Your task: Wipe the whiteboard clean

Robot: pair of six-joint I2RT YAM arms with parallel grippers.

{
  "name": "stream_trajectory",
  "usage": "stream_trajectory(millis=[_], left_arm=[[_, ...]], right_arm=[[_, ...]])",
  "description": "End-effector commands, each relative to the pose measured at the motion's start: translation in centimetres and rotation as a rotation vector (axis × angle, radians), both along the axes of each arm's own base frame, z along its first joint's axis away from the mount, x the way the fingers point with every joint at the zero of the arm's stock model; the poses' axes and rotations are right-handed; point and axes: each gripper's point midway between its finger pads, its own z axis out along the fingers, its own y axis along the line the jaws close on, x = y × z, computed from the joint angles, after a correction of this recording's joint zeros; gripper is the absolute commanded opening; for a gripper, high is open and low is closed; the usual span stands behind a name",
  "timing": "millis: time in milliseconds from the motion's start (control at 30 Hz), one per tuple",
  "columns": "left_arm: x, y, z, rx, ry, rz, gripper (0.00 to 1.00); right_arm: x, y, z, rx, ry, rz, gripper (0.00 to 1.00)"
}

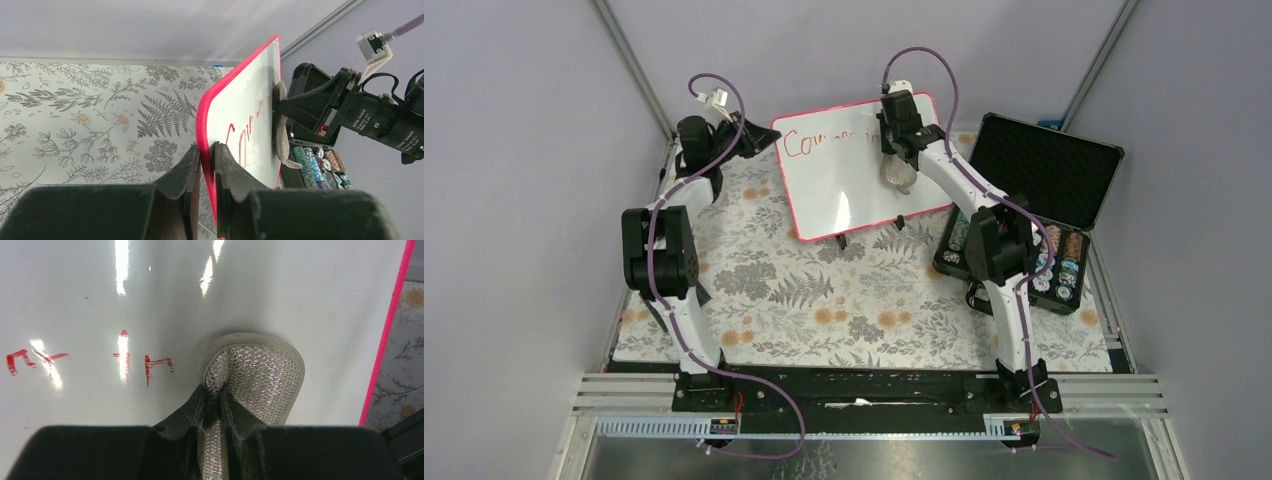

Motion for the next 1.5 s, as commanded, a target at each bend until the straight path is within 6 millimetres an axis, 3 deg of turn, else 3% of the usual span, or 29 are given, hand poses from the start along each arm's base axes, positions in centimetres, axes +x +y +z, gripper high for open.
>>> stream_trajectory(millis=[0,67,167,300,500,567,633,767,900,1100,1267,1367,1467], left_arm=[[-0.5,-0.7,1.0,0.05,-0.049,-0.025,0.0],[-0.5,-0.8,0.9,0.048,-0.045,-0.026,0.0],[-0.6,-1.0,1.0,0.044,-0.048,-0.032,0.0],[-0.7,-1.4,1.2,0.044,-0.052,-0.04,0.0],[-0.8,-1.7,1.6,0.068,-0.064,-0.047,0.0],[-1.0,-1.9,1.8,0.065,-0.072,-0.057,0.0],[-1.1,-2.1,2.1,0.063,-0.08,-0.065,0.0],[-1.5,-2.4,2.7,0.067,-0.101,-0.078,0.0],[-1.8,-2.4,3.1,0.077,-0.122,-0.082,0.0],[-2.1,-2.6,3.0,0.105,-0.133,-0.091,0.0],[-2.2,-2.7,3.1,0.121,-0.137,-0.089,0.0],[-2.2,-2.7,3.1,0.126,-0.136,-0.087,0.0],[-2.2,-3.0,3.0,0.127,-0.133,-0.092,0.0]], right_arm=[[0.2,-1.9,1.9,-0.03,-0.039,-0.057,0.0],[0.2,-0.9,2.2,0.009,-0.035,-0.02,0.0],[-0.3,2.4,2.9,0.101,-0.026,0.067,0.0],[-1.8,8.6,3.5,0.14,-0.023,0.185,0.0],[-5.9,18.8,4.1,0.203,-0.023,0.382,0.0],[-6.9,20.9,4.7,0.22,-0.047,0.42,0.0],[-7.1,21.7,5.2,0.237,-0.069,0.43,0.0],[-6.1,20.9,6.1,0.219,-0.112,0.383,0.0],[-4.8,18.0,6.0,0.167,-0.119,0.318,0.0],[-1.9,9.7,4.2,0.132,-0.058,0.16,0.0],[-1.9,4.0,1.6,0.068,-0.03,0.056,0.0],[-2.6,2.9,0.5,0.078,-0.025,0.044,0.0],[-3.4,3.8,0.0,0.135,-0.005,0.074,0.0]])
